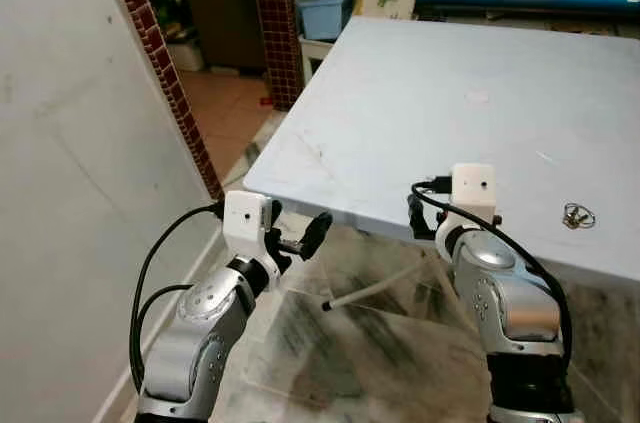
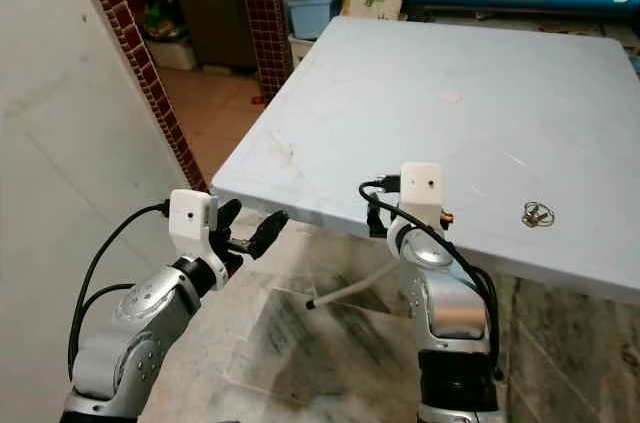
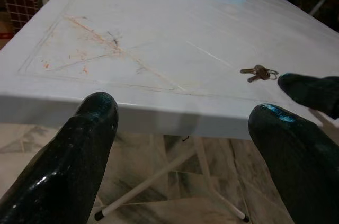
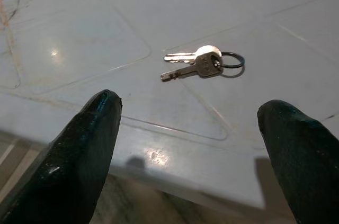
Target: Hang keys on a hook
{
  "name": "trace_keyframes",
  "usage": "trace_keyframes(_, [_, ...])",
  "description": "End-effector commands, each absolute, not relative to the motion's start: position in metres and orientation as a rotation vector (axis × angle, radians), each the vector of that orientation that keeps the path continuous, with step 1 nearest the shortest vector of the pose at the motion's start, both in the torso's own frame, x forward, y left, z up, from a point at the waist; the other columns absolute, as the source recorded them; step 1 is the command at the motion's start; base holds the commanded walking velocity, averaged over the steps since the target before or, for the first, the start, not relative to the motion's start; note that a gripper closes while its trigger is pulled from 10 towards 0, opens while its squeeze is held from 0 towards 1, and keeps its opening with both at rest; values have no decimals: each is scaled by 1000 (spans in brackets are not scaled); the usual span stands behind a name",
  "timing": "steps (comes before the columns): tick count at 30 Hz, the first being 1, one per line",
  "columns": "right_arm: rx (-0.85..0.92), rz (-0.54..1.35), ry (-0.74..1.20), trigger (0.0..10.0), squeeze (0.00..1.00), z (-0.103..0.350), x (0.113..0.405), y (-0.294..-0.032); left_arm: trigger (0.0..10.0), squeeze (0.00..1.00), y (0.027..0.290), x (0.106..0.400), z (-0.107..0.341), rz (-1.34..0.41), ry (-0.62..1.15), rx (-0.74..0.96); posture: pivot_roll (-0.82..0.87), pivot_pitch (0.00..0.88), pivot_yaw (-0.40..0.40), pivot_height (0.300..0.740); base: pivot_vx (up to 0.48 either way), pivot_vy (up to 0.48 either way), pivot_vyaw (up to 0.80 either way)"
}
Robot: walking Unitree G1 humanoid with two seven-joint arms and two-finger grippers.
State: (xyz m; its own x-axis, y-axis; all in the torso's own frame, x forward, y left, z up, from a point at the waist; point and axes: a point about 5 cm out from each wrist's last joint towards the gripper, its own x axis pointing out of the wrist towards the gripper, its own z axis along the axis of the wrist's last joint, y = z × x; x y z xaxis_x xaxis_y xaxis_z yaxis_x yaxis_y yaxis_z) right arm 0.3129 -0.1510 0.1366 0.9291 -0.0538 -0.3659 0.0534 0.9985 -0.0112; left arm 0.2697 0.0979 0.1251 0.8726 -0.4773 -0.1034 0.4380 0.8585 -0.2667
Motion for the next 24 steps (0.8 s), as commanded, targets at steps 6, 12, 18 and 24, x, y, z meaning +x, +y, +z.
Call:
trace_keyframes(6, [1, -66, 368, 10000, 0, 140, 315, -151, 10000, 0, 100, 269, 126, -485, 170, -242, -29, 54, 56, 740, 0, 0, 0])
trace_keyframes(12, [-24, -114, 354, 10000, 0, 138, 321, -159, 10000, 0, 97, 269, 124, -497, 182, -242, -29, 54, 56, 740, 0, 0, 0])
trace_keyframes(18, [-15, -161, 326, 10000, 0, 142, 336, -162, 10000, 0, 95, 270, 125, -509, 183, -244, -34, 58, 72, 740, 0, 0, 0])
trace_keyframes(24, [61, -218, 318, 10000, 0, 145, 356, -159, 10000, 0, 94, 269, 126, -524, 181, -246, -28, 62, 78, 740, 0, 0, 0])
